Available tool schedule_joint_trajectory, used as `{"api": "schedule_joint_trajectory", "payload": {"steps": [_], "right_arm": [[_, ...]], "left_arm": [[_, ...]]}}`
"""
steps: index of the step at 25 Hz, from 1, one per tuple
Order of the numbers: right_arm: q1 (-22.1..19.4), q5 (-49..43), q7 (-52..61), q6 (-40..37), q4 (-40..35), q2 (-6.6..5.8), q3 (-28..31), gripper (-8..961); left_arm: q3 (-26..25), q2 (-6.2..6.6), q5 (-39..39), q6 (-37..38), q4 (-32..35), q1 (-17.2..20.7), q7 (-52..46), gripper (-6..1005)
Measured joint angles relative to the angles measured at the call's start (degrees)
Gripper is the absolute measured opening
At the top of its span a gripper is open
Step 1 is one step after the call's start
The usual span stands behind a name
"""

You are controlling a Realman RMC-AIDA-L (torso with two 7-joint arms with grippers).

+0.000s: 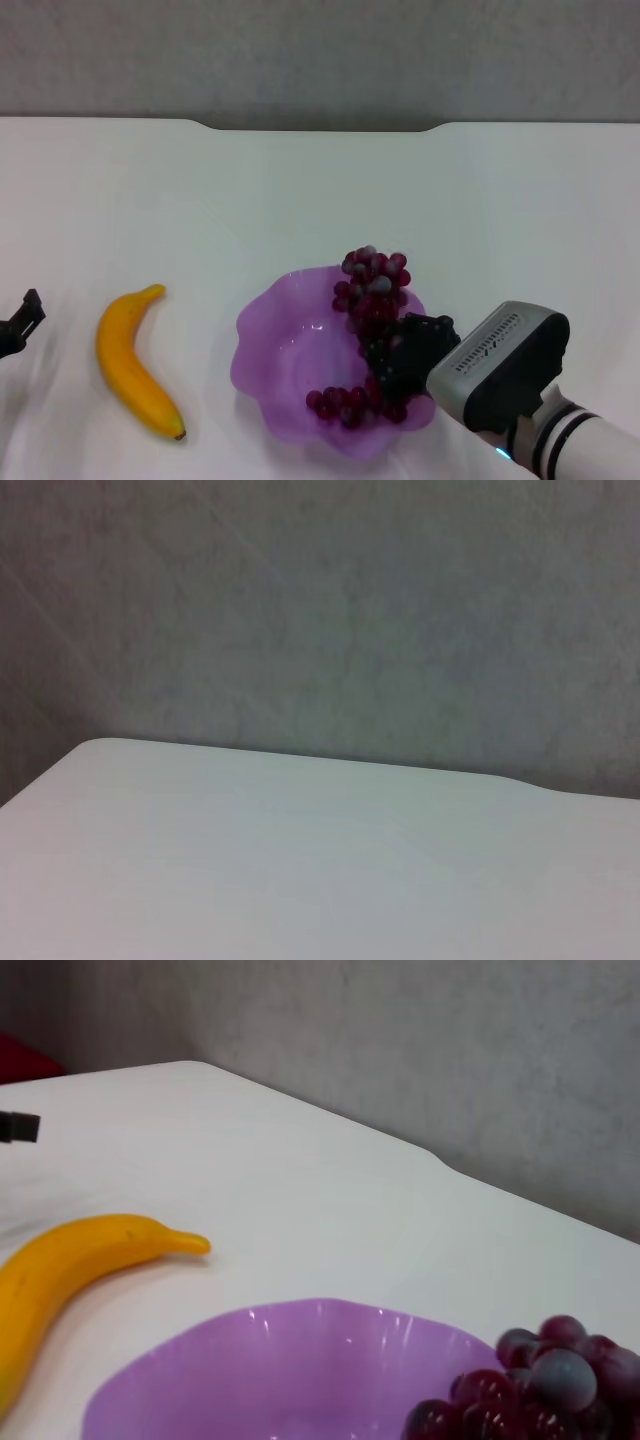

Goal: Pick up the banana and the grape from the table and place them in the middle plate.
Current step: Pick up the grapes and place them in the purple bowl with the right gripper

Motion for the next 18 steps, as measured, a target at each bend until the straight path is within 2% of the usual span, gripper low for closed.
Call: {"api": "schedule_joint_trajectory", "payload": {"steps": [8, 14, 18], "right_arm": [[0.30, 0.37, 0.40, -5.98, -2.97, 0.06, -0.92, 334], [0.17, 0.42, 0.51, -7.45, -3.46, 0.04, -0.98, 358], [0.56, 0.34, 0.53, -7.62, -3.97, 0.04, -0.98, 522]], "left_arm": [[-0.23, 0.01, 0.00, -0.01, 0.03, 0.01, 0.00, 848], [0.05, -0.06, 0.00, -0.01, 0.02, 0.03, 0.00, 847], [-0.04, -0.02, 0.00, -0.01, -0.16, 0.12, -0.03, 847]]}}
